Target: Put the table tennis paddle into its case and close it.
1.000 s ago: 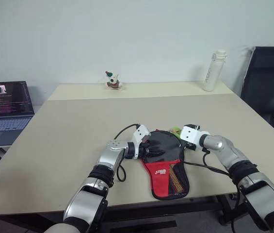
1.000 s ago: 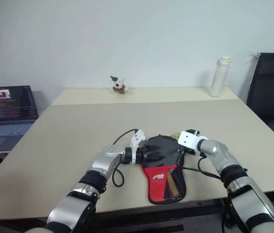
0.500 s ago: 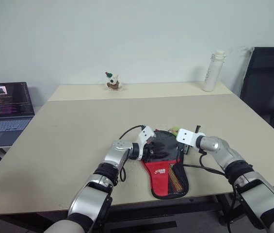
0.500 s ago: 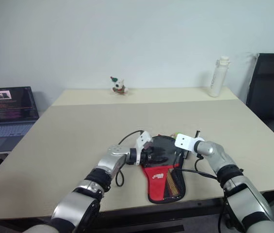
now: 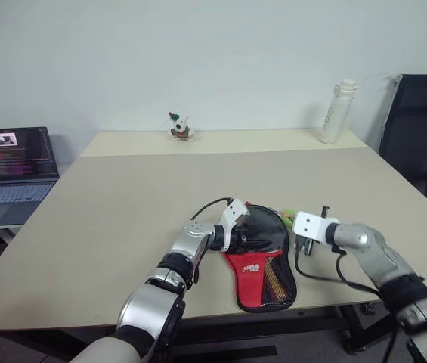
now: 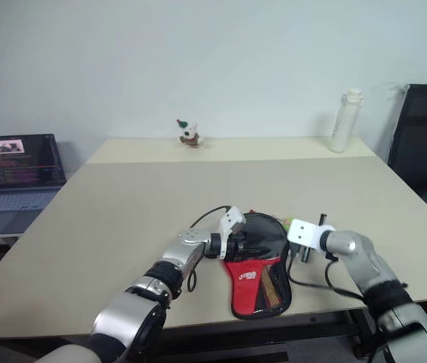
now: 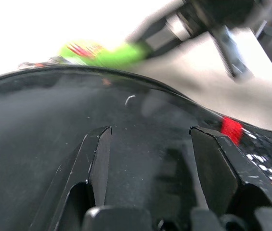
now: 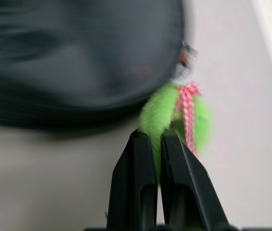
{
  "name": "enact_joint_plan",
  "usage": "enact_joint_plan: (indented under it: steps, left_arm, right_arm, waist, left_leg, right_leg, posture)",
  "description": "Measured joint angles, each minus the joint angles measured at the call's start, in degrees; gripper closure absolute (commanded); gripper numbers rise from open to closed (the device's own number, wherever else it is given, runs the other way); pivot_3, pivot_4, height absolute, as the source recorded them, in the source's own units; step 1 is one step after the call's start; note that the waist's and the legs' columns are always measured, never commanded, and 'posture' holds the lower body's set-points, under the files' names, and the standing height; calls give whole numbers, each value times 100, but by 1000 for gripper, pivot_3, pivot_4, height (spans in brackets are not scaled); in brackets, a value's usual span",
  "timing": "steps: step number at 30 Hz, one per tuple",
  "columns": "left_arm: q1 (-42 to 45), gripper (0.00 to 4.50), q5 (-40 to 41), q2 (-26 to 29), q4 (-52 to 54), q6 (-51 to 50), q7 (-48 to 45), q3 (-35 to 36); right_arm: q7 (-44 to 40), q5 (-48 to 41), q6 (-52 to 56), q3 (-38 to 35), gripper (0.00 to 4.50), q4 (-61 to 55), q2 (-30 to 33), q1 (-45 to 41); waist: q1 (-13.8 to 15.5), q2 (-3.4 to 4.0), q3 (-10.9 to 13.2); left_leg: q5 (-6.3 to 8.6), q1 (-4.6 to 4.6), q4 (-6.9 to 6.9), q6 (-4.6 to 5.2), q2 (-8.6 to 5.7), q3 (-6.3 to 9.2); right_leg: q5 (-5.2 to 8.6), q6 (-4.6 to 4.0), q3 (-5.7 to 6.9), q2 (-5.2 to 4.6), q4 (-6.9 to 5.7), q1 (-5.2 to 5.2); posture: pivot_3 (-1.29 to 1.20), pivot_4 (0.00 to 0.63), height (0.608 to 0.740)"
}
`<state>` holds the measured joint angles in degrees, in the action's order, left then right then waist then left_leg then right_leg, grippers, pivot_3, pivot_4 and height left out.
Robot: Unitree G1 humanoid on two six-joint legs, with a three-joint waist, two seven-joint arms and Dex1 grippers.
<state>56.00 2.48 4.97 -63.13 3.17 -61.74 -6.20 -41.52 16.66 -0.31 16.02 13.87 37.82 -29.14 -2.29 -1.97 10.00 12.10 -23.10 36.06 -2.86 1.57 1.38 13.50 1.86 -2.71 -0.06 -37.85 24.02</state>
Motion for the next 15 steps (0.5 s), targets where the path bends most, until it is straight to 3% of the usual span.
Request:
enact_joint_plan:
  steps: [8, 15]
  left_arm:
    - [94, 1667, 37, -211, -159, -139, 19, 112]
    - [110, 1667, -3, -302, -241, -103, 101, 105]
  right_arm:
    - [-710, -283, 1012, -584, 4456, -2401, 868, 1531]
    - [-627, -356, 1401, -722, 4456, -2364, 708, 1139]
  waist:
    - [48, -4, 2]
    - [17, -6, 3]
  left_leg:
    - [0, 7, 1, 0, 0, 0]
    - [0, 29, 2, 0, 3, 2]
  right_leg:
    - [2, 2, 3, 0, 10, -8]
    - [2, 1, 4, 2, 9, -28]
  posture:
    - [0, 150, 740]
    - [0, 150, 740]
